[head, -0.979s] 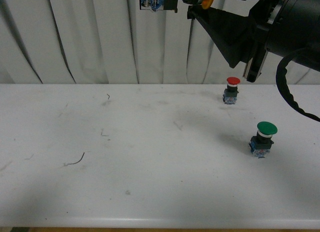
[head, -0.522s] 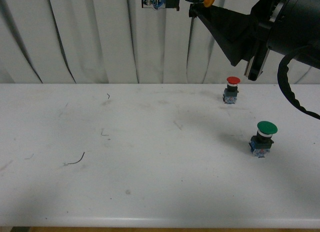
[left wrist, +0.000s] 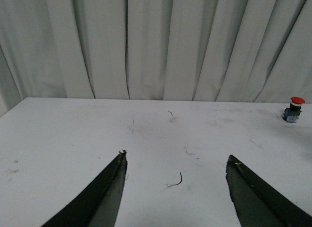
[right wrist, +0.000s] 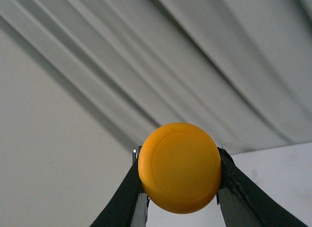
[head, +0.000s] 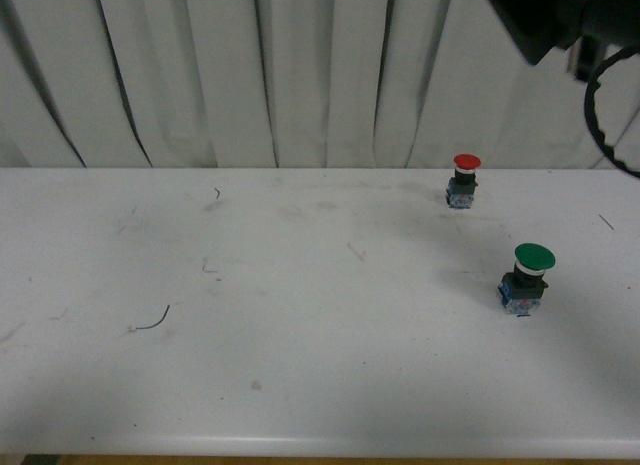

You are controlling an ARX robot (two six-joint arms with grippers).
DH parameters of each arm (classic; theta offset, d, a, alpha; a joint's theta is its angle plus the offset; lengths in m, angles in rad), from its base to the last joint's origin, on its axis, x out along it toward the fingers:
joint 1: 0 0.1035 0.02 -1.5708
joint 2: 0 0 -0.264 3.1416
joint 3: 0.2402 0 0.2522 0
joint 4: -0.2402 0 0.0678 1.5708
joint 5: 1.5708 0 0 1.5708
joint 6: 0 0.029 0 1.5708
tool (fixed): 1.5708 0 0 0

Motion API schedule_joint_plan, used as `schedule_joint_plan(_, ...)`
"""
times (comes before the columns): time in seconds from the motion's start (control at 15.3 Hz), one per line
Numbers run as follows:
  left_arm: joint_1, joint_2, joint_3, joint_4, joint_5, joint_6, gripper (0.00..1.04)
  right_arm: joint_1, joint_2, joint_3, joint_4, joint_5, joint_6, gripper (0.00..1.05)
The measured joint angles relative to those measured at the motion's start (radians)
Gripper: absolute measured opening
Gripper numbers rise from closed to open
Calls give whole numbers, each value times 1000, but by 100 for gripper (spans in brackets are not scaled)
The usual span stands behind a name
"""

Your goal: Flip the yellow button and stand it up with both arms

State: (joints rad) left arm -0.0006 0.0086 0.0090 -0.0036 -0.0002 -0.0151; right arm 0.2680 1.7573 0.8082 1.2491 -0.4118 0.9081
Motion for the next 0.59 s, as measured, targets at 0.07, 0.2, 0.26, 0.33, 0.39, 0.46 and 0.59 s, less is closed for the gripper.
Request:
schedule_joint_plan(0.07,0,0,0,0,0,0,72,-13,-19,28,-105,72,-136,35)
schedule_joint_plan(0.2,0,0,0,0,0,0,95,-35,-25,50,-297,235,-410,35)
schedule_joint_plan(0.26,0,0,0,0,0,1,99,-43,-25,50,-347,306,-542,35)
schedule_joint_plan(0.33,0,0,0,0,0,1,98,-53,-25,51,-351,360,-635,35)
schedule_joint_plan(0.39,0,0,0,0,0,1,98,-67,-25,61,-360,400,-743,35)
schedule_joint_plan(0.46,0,0,0,0,0,1,98,-78,-24,72,-386,430,-818,35)
schedule_joint_plan(0.59,0,0,0,0,0,1,98,-95,2,103,-440,489,-913,35)
